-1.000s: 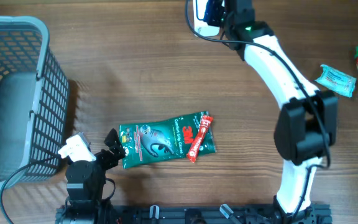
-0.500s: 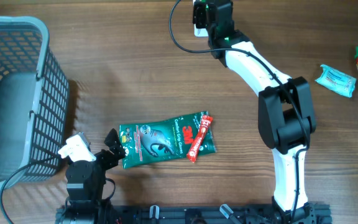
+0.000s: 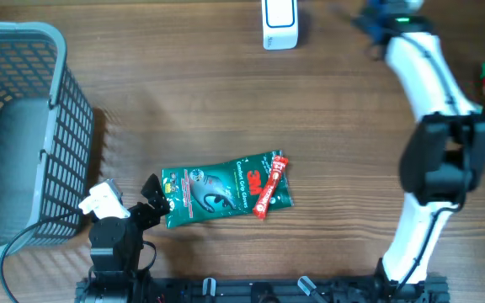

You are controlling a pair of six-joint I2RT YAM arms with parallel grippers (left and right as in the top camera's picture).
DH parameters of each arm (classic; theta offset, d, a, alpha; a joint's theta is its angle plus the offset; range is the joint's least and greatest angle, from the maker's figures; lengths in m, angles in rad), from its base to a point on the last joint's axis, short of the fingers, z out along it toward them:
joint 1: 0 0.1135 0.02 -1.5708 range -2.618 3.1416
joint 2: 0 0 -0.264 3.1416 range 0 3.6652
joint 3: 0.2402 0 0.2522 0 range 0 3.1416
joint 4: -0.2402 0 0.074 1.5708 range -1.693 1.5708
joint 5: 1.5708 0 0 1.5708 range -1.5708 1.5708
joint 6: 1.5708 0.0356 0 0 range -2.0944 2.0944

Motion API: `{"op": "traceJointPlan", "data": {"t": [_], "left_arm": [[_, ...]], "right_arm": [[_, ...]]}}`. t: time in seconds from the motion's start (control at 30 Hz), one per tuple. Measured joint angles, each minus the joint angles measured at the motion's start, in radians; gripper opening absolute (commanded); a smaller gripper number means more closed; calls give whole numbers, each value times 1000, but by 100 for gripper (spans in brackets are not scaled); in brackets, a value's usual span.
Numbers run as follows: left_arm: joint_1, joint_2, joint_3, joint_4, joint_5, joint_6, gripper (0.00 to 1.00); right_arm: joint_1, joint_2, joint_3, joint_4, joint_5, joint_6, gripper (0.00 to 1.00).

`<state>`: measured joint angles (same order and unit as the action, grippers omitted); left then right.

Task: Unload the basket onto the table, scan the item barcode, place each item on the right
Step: 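Carry the jar to the far right and place it by the bottle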

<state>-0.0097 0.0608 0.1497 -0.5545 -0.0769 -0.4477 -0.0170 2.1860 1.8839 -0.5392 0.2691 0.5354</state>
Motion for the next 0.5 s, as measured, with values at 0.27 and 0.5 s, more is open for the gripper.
{"op": "traceJointPlan", "data": {"t": [0.27, 0.5], "left_arm": [[0, 0, 0, 0, 0, 0, 100], [0, 0, 0, 0, 0, 0, 100]], "right_arm": [[-182, 24, 2, -204, -61, 179, 66], [-295, 99, 2, -307, -193, 330, 82]]}}
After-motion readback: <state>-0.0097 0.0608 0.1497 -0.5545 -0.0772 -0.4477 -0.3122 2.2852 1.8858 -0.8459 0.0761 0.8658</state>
